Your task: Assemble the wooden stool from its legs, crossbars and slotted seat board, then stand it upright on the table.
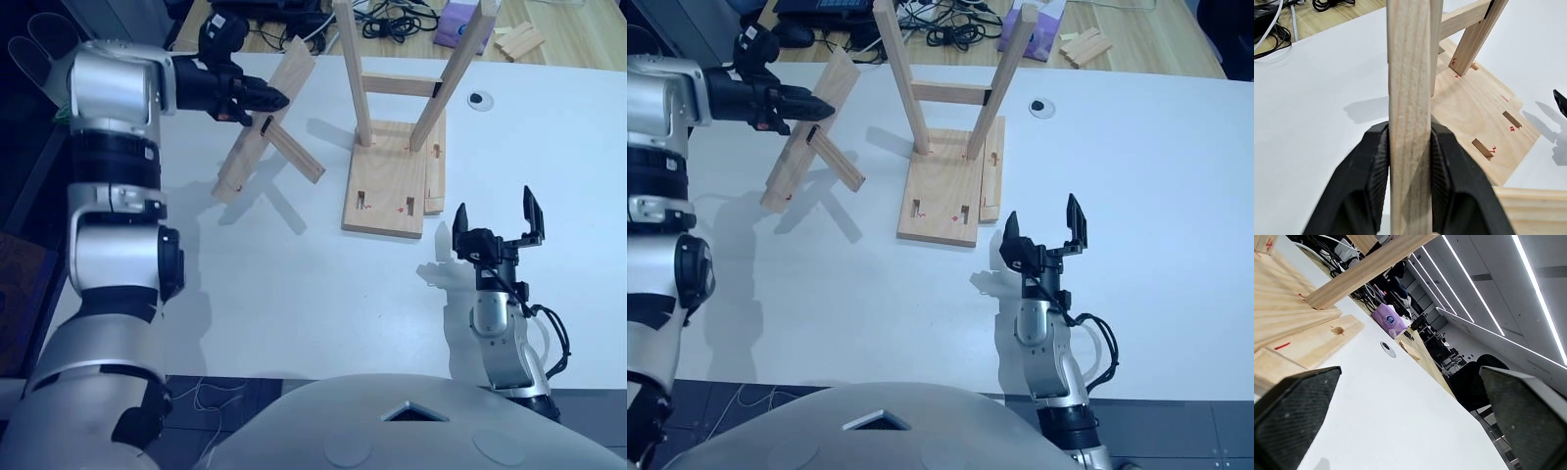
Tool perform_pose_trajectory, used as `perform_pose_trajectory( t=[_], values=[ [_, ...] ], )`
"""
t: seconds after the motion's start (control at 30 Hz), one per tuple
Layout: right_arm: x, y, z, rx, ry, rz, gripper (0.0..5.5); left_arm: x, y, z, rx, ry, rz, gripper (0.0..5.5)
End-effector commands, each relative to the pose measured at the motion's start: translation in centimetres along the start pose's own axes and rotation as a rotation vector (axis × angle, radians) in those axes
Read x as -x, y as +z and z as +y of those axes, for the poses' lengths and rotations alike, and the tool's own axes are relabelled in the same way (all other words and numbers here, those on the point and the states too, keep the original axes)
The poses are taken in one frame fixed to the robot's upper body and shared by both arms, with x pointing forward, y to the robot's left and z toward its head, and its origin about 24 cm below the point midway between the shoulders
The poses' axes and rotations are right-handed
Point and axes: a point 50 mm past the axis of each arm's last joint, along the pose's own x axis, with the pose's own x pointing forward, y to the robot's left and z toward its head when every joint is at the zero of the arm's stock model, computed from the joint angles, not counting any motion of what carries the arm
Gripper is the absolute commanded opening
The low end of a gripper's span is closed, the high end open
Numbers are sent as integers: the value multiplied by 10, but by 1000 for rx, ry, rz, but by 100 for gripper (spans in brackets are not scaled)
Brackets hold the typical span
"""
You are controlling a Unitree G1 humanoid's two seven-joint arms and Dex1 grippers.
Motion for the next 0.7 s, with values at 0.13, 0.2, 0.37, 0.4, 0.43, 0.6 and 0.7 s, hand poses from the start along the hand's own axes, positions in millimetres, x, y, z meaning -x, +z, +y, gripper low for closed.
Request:
perform_pose_trajectory(
  t=[0.13, 0.2, 0.37, 0.4, 0.43, 0.6, 0.7],
  values=[
    [-34, 3, -19, -24, 109, -125, 540, 28, 11, -64, -55, 148, -520, 104],
    [-42, 16, -21, -154, 219, -152, 540, 30, 16, -76, -27, 182, -686, 104],
    [-49, 50, -29, -316, 621, -288, 451, 33, 15, -97, 68, 244, -944, 104],
    [-54, 57, -30, -348, 667, -310, 434, 31, 12, -100, 102, 250, -978, 104],
    [-60, 70, -28, -414, 714, -346, 421, 26, 9, -104, 151, 251, -1020, 104],
    [-70, 125, -7, -659, 966, -461, 324, 9, 10, -118, 263, 240, -1149, 104],
    [-65, 153, 4, -765, 1170, -509, 266, -1, 13, -121, 256, 239, -1177, 104]
  ],
)
